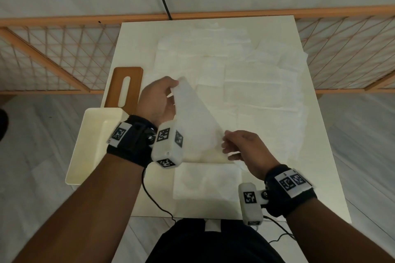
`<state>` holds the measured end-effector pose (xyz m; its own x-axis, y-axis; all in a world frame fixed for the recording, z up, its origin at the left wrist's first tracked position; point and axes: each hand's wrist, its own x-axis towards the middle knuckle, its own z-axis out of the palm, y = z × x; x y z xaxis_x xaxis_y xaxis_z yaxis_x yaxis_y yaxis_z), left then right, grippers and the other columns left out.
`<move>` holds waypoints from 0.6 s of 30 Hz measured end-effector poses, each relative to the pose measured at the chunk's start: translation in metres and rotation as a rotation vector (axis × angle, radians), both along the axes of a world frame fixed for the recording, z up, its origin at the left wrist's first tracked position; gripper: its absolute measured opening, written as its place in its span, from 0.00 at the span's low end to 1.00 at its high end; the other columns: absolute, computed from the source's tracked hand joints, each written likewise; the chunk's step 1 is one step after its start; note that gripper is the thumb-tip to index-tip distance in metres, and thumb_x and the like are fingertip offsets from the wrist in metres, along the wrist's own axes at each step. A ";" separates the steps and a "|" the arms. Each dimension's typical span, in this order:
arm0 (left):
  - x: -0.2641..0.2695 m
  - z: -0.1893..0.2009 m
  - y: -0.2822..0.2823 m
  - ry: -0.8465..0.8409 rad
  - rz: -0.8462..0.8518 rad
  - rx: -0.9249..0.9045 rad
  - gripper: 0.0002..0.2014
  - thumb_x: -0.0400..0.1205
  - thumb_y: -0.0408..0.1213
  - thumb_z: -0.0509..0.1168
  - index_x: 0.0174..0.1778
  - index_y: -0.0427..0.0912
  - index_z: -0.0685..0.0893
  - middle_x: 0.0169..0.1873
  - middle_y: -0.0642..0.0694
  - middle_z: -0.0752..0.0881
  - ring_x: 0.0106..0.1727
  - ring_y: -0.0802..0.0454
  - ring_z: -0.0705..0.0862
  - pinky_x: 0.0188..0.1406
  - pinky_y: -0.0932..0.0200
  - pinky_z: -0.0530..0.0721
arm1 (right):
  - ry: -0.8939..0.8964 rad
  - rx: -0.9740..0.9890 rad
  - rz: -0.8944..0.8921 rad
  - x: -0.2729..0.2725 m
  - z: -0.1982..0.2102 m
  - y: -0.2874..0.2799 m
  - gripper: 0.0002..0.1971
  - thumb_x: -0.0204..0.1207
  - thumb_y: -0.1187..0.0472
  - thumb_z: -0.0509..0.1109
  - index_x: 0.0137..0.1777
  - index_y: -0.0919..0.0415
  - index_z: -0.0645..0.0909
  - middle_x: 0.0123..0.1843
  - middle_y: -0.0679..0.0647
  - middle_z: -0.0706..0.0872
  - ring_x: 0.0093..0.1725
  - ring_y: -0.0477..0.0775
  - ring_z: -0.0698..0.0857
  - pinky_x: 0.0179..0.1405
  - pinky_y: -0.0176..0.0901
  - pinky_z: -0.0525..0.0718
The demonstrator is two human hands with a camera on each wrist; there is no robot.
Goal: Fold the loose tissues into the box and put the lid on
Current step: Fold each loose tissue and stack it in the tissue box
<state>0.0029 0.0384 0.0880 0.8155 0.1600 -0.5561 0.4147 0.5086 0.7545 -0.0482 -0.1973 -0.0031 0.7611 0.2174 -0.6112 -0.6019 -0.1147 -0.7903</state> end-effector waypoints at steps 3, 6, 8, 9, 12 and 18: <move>-0.019 0.032 -0.003 -0.178 -0.076 -0.117 0.20 0.83 0.35 0.56 0.32 0.43 0.91 0.41 0.47 0.89 0.48 0.47 0.86 0.60 0.49 0.81 | 0.243 0.213 0.115 -0.002 0.009 0.016 0.40 0.75 0.29 0.64 0.60 0.70 0.87 0.59 0.63 0.91 0.60 0.64 0.89 0.60 0.59 0.87; -0.039 0.040 0.000 -0.312 0.002 -0.250 0.21 0.84 0.33 0.52 0.33 0.41 0.88 0.46 0.46 0.89 0.53 0.46 0.86 0.68 0.47 0.78 | 0.303 0.583 0.083 0.001 0.024 0.041 0.45 0.65 0.25 0.70 0.69 0.62 0.82 0.67 0.63 0.87 0.68 0.63 0.84 0.67 0.64 0.82; -0.051 0.032 0.007 -0.355 0.062 -0.382 0.13 0.82 0.32 0.53 0.43 0.39 0.84 0.59 0.41 0.84 0.68 0.39 0.78 0.78 0.37 0.70 | 0.205 0.758 -0.081 0.013 0.037 0.051 0.37 0.61 0.34 0.81 0.65 0.57 0.83 0.63 0.60 0.88 0.64 0.60 0.85 0.66 0.60 0.81; -0.057 0.027 0.011 -0.366 0.095 -0.385 0.17 0.82 0.30 0.50 0.45 0.40 0.86 0.61 0.41 0.85 0.72 0.37 0.77 0.80 0.35 0.67 | 0.120 0.779 -0.153 0.020 0.044 0.053 0.28 0.64 0.41 0.83 0.60 0.55 0.86 0.59 0.57 0.89 0.61 0.57 0.86 0.66 0.58 0.81; -0.078 0.010 0.024 -0.408 0.071 -0.293 0.22 0.79 0.26 0.52 0.59 0.41 0.89 0.65 0.41 0.86 0.75 0.38 0.77 0.76 0.35 0.74 | -0.093 0.653 -0.247 0.037 0.062 0.049 0.05 0.74 0.63 0.76 0.49 0.56 0.88 0.52 0.55 0.90 0.54 0.54 0.88 0.65 0.55 0.81; -0.090 0.002 0.051 -0.228 -0.095 -0.078 0.23 0.77 0.45 0.71 0.66 0.39 0.85 0.64 0.40 0.87 0.64 0.41 0.87 0.55 0.46 0.89 | -0.277 0.383 -0.094 0.046 0.076 0.021 0.14 0.71 0.67 0.74 0.57 0.68 0.87 0.57 0.63 0.92 0.57 0.60 0.90 0.60 0.53 0.88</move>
<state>-0.0875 0.0891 0.0896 0.9305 0.0408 -0.3641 0.2872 0.5357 0.7940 -0.0027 -0.1766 0.0727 0.9110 0.3096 -0.2724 -0.3568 0.2607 -0.8971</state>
